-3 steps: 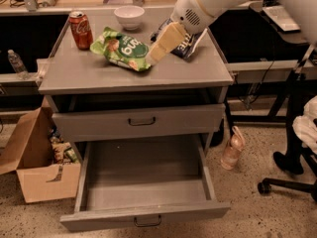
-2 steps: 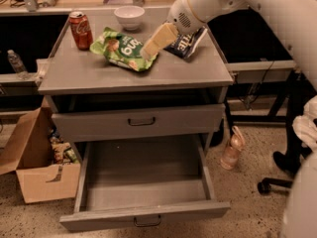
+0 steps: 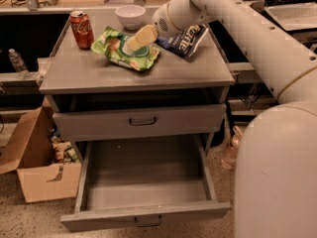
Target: Place green rice chip bag into middle drawer
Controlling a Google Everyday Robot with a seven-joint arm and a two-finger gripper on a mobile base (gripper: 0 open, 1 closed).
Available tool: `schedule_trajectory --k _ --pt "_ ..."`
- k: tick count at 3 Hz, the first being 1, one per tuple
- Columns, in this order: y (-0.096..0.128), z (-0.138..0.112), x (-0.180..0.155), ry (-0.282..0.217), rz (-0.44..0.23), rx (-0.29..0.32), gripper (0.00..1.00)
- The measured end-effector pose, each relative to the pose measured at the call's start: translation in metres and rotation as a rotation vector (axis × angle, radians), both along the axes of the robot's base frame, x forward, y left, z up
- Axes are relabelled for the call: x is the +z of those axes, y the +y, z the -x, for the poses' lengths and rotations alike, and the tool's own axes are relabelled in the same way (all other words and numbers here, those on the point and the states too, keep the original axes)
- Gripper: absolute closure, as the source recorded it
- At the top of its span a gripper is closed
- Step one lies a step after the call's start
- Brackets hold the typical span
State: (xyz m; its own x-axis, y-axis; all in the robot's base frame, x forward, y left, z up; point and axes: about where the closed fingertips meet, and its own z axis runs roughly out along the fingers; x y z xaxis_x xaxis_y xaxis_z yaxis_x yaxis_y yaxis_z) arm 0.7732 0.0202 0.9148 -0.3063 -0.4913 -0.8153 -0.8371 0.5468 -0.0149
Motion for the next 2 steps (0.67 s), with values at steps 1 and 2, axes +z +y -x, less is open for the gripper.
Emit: schedule_trajectory --k 1,2 --pt "0.038 -0.022 -0.020 0.036 -0.037 0.017 0.00" --pt "0.062 -0.030 -0.033 0.066 -0.051 0.038 0.00"
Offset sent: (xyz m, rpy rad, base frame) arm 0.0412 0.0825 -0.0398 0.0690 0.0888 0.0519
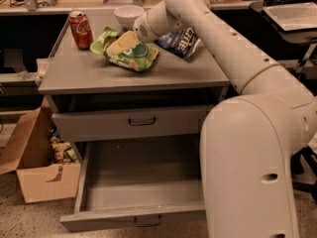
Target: Place green rice chip bag into middle drawer
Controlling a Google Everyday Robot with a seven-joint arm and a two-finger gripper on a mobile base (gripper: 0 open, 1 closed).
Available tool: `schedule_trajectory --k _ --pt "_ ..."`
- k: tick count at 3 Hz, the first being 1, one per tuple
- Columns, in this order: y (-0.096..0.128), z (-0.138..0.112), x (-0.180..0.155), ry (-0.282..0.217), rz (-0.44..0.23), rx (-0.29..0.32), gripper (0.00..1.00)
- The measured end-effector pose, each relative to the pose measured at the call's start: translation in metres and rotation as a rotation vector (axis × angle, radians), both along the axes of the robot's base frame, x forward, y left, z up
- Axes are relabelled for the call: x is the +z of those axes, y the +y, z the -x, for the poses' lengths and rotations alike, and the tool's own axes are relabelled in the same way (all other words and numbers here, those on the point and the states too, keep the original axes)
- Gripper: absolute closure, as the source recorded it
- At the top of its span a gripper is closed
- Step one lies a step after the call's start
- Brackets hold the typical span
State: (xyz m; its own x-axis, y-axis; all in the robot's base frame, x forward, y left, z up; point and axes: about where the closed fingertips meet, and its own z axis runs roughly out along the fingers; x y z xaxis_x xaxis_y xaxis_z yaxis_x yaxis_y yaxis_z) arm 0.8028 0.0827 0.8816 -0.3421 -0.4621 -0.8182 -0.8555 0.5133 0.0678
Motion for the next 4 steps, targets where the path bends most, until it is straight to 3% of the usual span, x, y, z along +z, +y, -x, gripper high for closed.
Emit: schedule_trajectory --k 2,3,4 --pt "0.035 0.004 -0.020 0.049 0.022 0.046 0.43" --pt "0.037 0.014 -0.007 0.006 0.028 0.058 0.64" --pt "0.015 0.039 0.041 -0.110 -0.004 0.031 0.89"
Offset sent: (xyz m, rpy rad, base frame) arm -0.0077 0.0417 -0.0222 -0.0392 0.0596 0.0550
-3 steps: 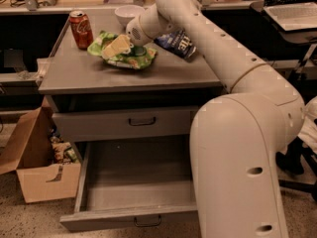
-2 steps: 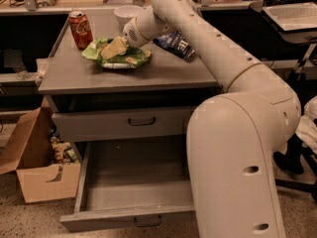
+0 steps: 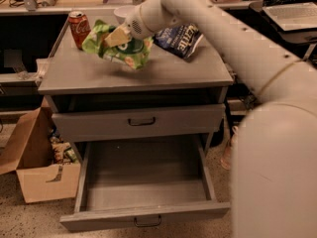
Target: Place green rice chip bag into middle drawer
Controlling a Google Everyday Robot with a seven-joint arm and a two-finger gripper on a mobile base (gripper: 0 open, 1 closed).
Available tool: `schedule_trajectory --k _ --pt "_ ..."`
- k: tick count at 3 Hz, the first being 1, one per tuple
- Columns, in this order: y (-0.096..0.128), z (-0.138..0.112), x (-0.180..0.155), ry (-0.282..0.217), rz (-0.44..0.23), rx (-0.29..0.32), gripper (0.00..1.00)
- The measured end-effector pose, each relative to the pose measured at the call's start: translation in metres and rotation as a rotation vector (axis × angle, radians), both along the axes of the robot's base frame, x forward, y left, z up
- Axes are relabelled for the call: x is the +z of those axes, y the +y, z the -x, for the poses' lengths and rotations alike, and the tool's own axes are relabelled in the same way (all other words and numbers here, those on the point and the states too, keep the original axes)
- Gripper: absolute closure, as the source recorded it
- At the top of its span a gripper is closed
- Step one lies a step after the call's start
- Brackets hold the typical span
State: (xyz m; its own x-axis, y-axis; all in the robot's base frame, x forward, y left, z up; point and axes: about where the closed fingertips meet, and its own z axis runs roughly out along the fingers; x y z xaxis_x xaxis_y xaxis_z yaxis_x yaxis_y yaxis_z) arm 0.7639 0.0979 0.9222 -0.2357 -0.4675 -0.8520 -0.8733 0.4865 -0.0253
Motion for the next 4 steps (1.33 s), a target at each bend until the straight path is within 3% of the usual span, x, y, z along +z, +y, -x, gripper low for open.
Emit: schedule_trajectory --k 1,2,3,4 --pt "-0.025 0.050 0.068 -0.147 -0.076 -0.046 1.00" --pt "-0.030 0.119 0.080 -0.262 -0.177 -0.088 1.00" --pt "-0.031 0.118 0.081 -0.260 -0.175 -0.089 1.00" --pt "-0.025 0.123 0.070 -0.251 -0.156 -0.004 1.00"
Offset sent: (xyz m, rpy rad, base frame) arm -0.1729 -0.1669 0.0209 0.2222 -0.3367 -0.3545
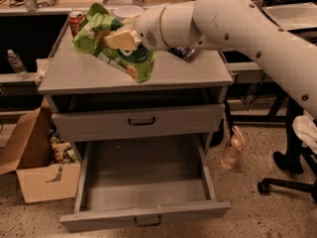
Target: Place green rice chip bag into middle drawer
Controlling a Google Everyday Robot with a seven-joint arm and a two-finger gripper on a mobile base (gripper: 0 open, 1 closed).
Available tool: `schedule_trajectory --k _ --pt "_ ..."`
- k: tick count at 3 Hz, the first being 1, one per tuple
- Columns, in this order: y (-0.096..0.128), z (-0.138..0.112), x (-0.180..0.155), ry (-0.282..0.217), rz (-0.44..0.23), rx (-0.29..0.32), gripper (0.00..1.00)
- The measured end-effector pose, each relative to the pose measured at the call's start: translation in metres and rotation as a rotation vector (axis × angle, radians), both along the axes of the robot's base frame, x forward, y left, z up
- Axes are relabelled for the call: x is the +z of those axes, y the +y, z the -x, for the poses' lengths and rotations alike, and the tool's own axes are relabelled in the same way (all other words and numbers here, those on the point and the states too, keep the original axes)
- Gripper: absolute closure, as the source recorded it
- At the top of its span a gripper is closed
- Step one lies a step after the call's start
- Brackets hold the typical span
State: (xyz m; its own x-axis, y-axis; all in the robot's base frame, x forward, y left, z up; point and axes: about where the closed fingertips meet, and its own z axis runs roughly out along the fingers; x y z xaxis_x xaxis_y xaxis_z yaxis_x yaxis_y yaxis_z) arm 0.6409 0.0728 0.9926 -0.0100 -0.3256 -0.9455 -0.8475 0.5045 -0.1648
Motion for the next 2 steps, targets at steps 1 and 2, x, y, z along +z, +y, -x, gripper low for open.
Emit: schedule_trajectory --k 1,2 --pt "-0.009 0.036 -0.050 0.046 0.077 0.175 1.00" --pt "-0.054 0.091 -0.122 0.145 0.111 0.235 1.00"
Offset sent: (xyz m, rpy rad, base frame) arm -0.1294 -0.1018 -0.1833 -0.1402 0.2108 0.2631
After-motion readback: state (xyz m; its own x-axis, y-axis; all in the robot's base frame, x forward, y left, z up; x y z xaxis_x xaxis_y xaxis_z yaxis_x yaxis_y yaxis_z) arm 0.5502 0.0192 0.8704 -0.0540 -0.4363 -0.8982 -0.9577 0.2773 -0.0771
